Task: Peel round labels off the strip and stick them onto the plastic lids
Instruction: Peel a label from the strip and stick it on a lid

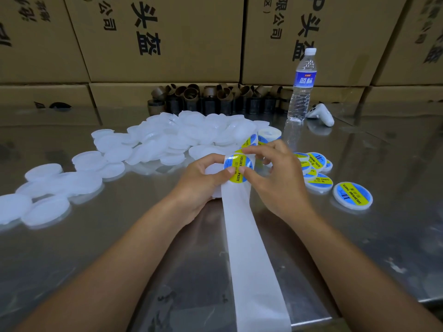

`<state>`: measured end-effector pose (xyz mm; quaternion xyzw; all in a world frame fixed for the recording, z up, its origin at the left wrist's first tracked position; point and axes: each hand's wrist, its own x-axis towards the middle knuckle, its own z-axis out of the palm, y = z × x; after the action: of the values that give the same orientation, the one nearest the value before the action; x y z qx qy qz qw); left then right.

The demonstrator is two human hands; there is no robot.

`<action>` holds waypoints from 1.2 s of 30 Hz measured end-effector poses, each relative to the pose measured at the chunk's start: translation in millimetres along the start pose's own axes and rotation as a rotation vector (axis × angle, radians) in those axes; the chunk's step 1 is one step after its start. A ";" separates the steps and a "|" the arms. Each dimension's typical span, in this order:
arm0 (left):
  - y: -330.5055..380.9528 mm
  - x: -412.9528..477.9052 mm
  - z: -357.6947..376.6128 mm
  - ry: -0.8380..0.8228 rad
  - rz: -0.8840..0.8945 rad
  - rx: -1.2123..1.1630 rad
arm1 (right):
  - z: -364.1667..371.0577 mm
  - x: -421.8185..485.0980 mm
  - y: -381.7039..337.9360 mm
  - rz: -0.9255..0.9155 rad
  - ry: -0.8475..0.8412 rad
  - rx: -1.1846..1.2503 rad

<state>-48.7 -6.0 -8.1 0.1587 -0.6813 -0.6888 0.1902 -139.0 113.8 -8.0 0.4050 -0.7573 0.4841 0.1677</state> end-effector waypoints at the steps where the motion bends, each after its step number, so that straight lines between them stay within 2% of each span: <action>1: -0.1 -0.1 -0.5 -0.011 0.004 0.006 | 0.4 0.1 0.5 0.011 -0.016 -0.011; 12: -0.7 0.2 -3.3 -0.080 0.003 -0.011 | 0.5 -0.5 4.0 0.023 -0.045 -0.052; 22: 0.5 -0.2 -2.4 -0.062 -0.003 0.015 | -0.9 -0.2 3.6 -0.070 -0.017 -0.123; 30: 6.7 -0.2 2.9 -0.047 -0.068 -0.116 | -2.2 -1.0 2.5 -0.062 -0.028 -0.045; 36: 9.1 -0.2 5.7 0.011 -0.095 -0.130 | -1.6 -1.1 2.8 -0.042 -0.106 -0.011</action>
<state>-50.9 -0.9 1.1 0.1820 -0.6257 -0.7390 0.1711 -140.7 116.3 -9.6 0.4448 -0.7593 0.4540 0.1395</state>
